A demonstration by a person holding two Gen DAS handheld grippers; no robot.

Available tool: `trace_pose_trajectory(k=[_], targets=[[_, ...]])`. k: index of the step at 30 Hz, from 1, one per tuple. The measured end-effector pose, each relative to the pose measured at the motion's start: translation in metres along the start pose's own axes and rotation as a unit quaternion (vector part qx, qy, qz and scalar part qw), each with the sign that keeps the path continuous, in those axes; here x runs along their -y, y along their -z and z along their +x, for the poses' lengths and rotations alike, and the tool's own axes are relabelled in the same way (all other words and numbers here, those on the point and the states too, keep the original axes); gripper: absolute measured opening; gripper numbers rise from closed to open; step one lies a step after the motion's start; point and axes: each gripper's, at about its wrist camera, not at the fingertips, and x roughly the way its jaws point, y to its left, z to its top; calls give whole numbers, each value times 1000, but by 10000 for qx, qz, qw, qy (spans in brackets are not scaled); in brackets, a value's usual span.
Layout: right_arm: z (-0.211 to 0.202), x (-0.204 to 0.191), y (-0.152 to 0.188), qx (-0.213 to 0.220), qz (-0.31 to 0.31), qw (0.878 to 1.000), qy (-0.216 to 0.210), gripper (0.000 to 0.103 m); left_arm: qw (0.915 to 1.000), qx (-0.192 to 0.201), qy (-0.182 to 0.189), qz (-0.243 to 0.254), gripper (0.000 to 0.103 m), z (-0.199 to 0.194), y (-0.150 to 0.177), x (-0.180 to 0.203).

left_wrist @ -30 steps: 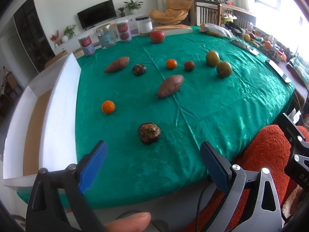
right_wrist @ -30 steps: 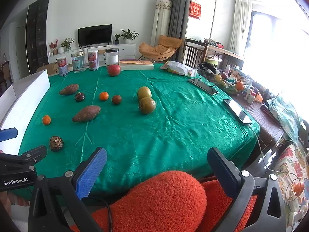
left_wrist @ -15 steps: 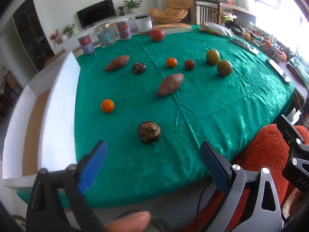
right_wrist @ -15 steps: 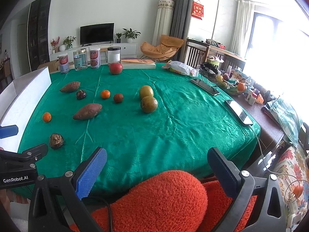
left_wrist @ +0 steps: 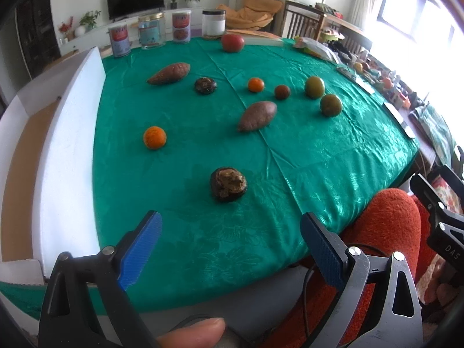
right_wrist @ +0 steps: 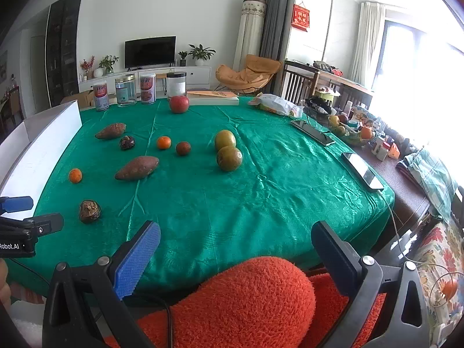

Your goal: Organize fruits

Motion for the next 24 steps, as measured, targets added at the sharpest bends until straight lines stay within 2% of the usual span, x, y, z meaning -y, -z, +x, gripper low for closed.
trace_pose_trajectory(k=[5,11,13,24], targets=[[4,3,1,-74,72,9999,-90,103,9994,-303,139,5,97,27,5,-1],[0,5,2,-18,79,9999,-94,103,9975,-686,-174,39,97,76,6,-4],[0,7,2,-13,114,9999,-80,103,9969,-520,-492,315,98,78,7,3],[5,7,3,-91,125,9997,-169,103,9981,-259,-532,185,99,82,5,-1]])
